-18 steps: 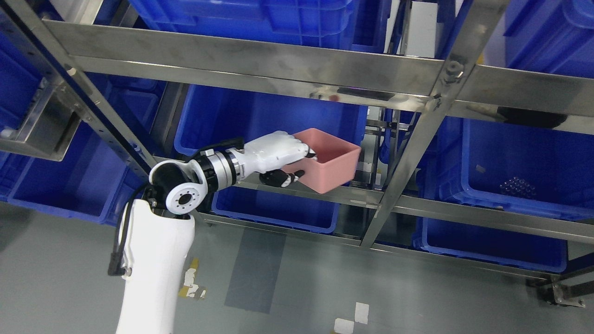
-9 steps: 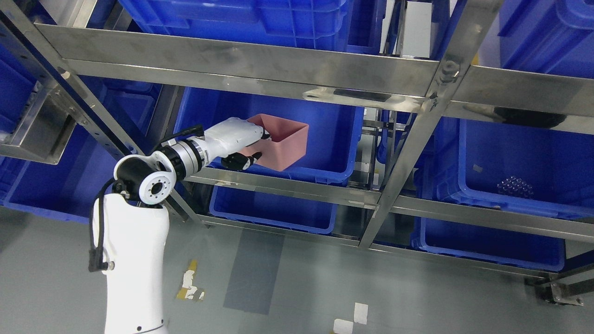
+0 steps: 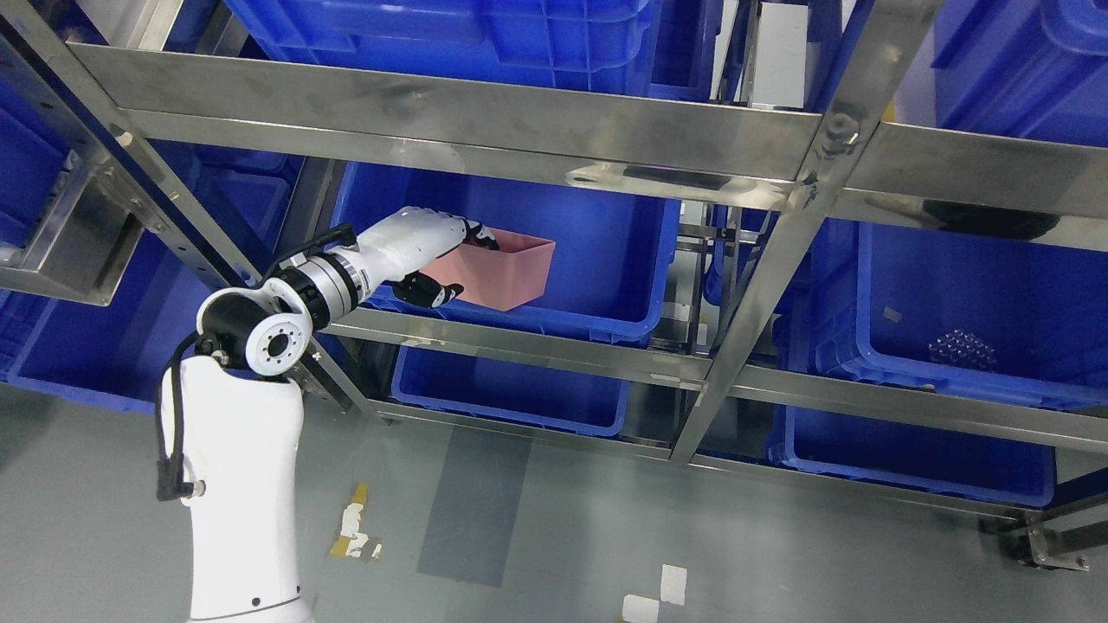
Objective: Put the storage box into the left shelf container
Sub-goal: 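Release the pink box in the bin and raise the left hand away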
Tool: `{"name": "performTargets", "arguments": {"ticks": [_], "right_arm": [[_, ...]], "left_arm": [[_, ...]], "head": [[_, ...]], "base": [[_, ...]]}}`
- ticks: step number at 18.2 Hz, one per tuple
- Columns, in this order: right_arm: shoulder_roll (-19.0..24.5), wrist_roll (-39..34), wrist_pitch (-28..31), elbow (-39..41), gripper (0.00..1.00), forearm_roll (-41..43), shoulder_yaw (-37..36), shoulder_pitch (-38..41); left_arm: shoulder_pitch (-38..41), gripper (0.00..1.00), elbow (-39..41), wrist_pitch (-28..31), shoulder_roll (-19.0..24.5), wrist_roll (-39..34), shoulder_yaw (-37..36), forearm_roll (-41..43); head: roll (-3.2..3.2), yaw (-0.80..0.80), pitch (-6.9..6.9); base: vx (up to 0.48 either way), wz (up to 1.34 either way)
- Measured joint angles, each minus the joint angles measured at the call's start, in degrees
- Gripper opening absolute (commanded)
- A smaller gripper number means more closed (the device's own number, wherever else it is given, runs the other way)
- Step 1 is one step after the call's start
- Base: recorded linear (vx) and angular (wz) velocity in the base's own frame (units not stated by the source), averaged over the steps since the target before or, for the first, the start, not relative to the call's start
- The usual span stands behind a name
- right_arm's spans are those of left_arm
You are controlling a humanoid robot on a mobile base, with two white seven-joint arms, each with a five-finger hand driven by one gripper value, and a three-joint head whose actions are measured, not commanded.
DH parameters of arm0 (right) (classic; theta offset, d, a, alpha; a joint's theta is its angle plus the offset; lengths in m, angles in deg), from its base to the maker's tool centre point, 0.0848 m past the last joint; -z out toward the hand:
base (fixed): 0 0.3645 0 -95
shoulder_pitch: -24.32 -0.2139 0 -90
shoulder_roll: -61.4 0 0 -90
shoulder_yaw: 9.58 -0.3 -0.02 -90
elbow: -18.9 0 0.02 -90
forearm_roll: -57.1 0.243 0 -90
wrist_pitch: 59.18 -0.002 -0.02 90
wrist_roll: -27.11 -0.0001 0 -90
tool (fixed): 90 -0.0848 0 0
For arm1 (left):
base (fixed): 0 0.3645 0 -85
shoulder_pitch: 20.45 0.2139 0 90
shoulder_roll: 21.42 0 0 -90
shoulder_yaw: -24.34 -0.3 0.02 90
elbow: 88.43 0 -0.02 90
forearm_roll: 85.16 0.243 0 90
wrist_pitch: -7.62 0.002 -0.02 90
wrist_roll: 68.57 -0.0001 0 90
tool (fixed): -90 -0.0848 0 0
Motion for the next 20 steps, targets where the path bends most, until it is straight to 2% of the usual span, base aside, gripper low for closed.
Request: {"name": "performTargets", "arguments": {"ticks": [4, 7, 9, 11, 14, 18, 20], "right_arm": [[0.0, 0.0, 0.0, 0.0, 0.99, 0.0, 0.0, 0.0], [0.0, 0.0, 0.0, 0.0, 0.99, 0.0, 0.0, 0.0], [0.0, 0.0, 0.0, 0.0, 0.99, 0.0, 0.0, 0.0], [0.0, 0.0, 0.0, 0.0, 0.99, 0.0, 0.0, 0.0], [0.0, 0.0, 0.0, 0.0, 0.99, 0.0, 0.0, 0.0], [0.0, 0.0, 0.0, 0.0, 0.99, 0.0, 0.0, 0.0], [0.0, 0.0, 0.0, 0.0, 0.99, 0.0, 0.0, 0.0]], "left_arm": [[0.1, 0.82, -0.8, 0.2, 0.0, -4.6, -1.5, -3.5], [0.6, 0.86, -1.3, 3.2, 0.0, -5.4, -3.1, -9.3], [1.7, 0.97, -1.4, 6.1, 0.0, -5.8, -4.8, -15.0], [3.3, 0.99, -1.5, 9.6, 0.0, -8.4, -6.4, -21.8], [6.3, 0.99, -1.6, 12.4, 0.0, -20.6, -8.8, -32.2], [10.3, 0.99, -1.1, 13.6, 0.0, -39.1, -10.9, -42.2], [11.8, 0.99, -0.7, 13.9, 0.0, -44.0, -11.3, -47.3]], "head": [[0.0, 0.0, 0.0], [0.0, 0.0, 0.0], [0.0, 0.0, 0.0], [0.0, 0.0, 0.0], [0.0, 0.0, -0.01], [0.0, 0.0, -0.01], [0.0, 0.0, -0.01]], "base": [[0.0, 0.0], [0.0, 0.0], [0.0, 0.0], [0.0, 0.0], [0.0, 0.0], [0.0, 0.0], [0.0, 0.0]]}}
